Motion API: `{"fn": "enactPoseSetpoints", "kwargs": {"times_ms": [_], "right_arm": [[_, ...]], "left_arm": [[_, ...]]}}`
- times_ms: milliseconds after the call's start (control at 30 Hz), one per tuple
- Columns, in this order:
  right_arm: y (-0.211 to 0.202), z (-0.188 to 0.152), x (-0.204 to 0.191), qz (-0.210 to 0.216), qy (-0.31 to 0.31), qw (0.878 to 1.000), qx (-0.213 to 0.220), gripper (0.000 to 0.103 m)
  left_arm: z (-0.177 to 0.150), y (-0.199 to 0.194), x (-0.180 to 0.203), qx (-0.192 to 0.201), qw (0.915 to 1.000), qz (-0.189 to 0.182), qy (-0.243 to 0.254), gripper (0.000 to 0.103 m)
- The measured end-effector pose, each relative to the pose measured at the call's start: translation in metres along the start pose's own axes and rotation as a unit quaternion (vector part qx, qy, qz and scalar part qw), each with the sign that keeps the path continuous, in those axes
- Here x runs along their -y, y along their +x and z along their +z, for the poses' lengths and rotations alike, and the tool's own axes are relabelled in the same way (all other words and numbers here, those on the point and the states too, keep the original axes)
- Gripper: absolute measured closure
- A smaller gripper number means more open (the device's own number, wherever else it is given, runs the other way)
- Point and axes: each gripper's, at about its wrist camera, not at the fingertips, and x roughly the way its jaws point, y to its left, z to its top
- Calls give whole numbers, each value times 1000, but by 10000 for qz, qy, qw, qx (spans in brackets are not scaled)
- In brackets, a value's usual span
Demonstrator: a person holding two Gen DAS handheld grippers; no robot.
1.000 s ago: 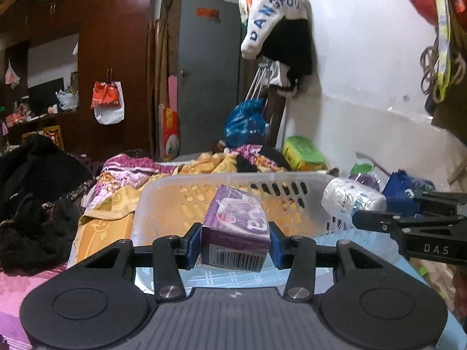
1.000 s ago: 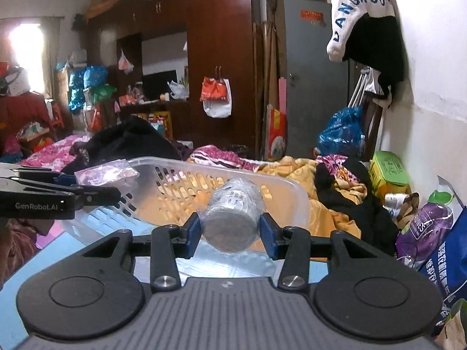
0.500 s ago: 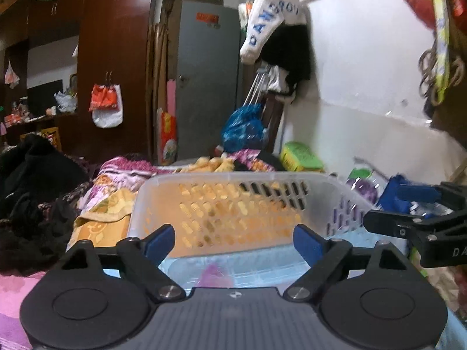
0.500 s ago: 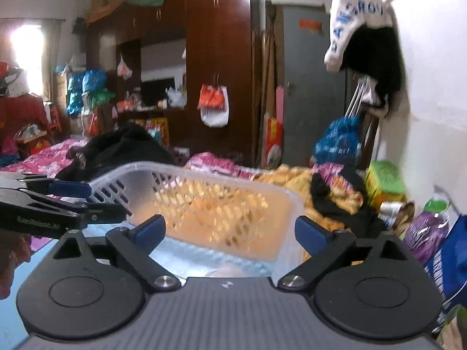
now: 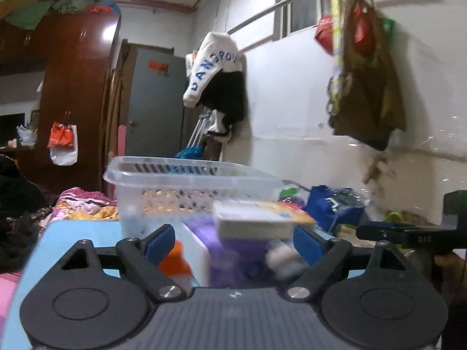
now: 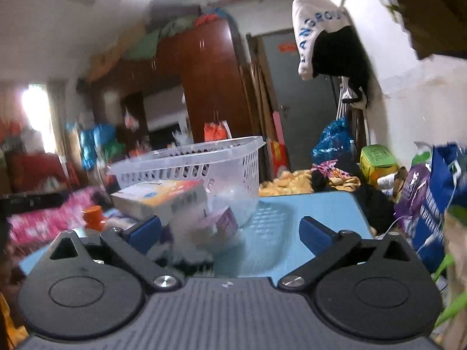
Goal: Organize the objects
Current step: 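Grasp the orange pill bottle with the left gripper while the right grasps a small pink pack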
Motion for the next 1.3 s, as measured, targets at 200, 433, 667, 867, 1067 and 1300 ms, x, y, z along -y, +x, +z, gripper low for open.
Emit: {"fn": "enactPoseSetpoints", "kwargs": {"times_ms": [200,433,667,867,1067,1300], "right_arm": [[15,6,-18,65,-369,9993,-75,0],[59,15,4,0,-353,9977,-585,36],[84,11,-3,-3,-647,9938,-899,50],[97,9,-9,128,-818,9910,-1055,50],[106,11,-22,182,-959,9868,-1293,50],[118,11,-22,-54,-1004,9845,-1438,48]], "left_arm": [[-9,4,2,-25,9992,288,263,12],[-17,6,-35,-135,9973,678,-245,12],[-23,20,-41,-374,9963,737,-245,12],[-29,29,-44,-506,9956,762,-191,12],[-31,36,-47,-603,9949,781,-221,12],[-31,45,-40,-811,9934,797,-135,12]]}}
